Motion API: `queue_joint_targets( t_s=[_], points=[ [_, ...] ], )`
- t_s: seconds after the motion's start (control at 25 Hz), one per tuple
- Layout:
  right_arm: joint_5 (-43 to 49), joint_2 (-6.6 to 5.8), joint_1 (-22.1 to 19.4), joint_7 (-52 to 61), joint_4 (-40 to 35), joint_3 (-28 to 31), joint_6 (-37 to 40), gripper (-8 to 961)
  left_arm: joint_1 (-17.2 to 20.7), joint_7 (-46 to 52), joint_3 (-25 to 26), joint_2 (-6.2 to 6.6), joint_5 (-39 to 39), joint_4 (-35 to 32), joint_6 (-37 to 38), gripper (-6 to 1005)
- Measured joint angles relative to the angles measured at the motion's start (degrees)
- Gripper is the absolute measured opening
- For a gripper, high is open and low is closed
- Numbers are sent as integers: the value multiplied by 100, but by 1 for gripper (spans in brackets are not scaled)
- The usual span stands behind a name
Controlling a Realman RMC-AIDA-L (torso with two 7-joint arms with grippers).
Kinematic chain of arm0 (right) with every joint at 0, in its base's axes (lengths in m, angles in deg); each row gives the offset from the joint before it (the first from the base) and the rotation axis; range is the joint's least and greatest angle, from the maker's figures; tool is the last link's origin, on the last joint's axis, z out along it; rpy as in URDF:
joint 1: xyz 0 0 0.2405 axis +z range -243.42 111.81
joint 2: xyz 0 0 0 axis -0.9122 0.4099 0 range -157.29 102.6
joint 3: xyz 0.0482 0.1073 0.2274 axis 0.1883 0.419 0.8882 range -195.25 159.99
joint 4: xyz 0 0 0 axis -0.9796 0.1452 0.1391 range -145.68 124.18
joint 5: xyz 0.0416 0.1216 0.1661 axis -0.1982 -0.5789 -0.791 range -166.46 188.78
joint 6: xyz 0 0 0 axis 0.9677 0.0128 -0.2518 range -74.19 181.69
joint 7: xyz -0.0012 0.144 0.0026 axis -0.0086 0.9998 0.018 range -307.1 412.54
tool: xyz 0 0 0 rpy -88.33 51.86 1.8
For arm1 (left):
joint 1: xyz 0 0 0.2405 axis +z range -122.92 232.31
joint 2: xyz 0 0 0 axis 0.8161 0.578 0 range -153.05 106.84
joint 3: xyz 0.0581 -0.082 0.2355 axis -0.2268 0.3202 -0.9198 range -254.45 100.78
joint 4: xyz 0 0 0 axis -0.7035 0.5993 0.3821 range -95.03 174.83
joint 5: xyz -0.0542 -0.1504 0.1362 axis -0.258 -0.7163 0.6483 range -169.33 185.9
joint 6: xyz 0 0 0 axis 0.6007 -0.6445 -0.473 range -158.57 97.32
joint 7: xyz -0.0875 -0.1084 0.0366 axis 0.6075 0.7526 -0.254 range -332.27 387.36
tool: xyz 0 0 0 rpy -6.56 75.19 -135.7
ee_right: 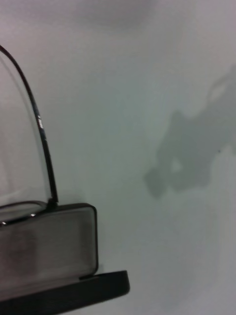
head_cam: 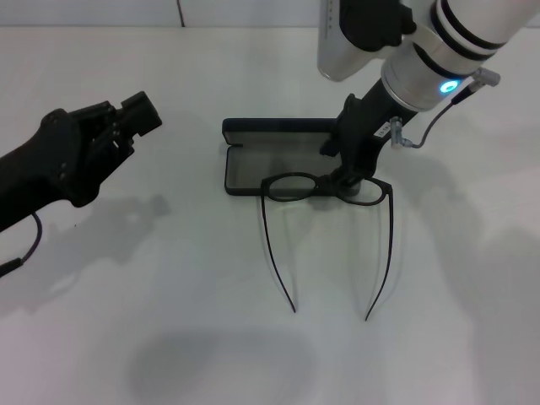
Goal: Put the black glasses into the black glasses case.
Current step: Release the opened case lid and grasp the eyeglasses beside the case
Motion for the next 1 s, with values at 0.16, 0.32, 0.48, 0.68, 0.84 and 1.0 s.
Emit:
queue_joint_targets(
  t_s=[0.16,0.32,0.48,0.68,0.84,1.0],
  points=[
    [-73,0,-22,3,67,-43,-96,496,34,-104,4,10,-6,94,20,99],
    [-289,0,-49,-23,206,-257,-235,497,0,-219,7,11,-7,260,23,100],
    [-355,0,-85,-26,306,-371,-365,495,-75,-451,-12,15,-6,536,24,100],
    [-463,0,-164,-32,346,-485,-443,491,-103,-649,2,36,93,763,0,100],
    [-501,-1,-191,-45,357,-490,-515,488,-105,-669,8,36,133,802,-21,101],
    [-595,-1,-221,-119,404,-504,-593,448,-78,-670,11,36,109,805,-19,101]
  ],
)
